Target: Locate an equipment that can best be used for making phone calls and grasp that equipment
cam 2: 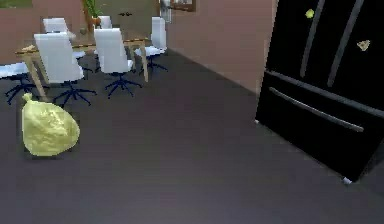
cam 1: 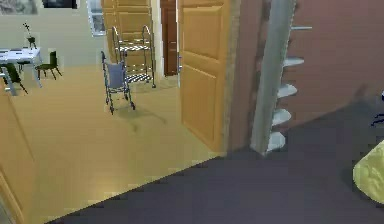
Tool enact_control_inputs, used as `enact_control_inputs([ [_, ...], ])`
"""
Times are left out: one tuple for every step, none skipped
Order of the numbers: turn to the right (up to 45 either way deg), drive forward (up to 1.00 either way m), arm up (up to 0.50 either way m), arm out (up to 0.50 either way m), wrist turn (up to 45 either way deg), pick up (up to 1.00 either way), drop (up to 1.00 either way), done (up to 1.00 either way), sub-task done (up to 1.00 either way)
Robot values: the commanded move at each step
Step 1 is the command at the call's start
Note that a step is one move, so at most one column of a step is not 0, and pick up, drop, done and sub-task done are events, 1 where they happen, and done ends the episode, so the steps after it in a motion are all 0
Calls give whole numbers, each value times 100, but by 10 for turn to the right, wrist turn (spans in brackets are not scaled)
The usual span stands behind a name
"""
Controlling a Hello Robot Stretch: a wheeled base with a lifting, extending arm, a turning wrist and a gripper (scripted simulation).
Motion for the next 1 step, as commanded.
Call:
enact_control_inputs([
  [-300,0,0,0,0,0,0,0,0],
])
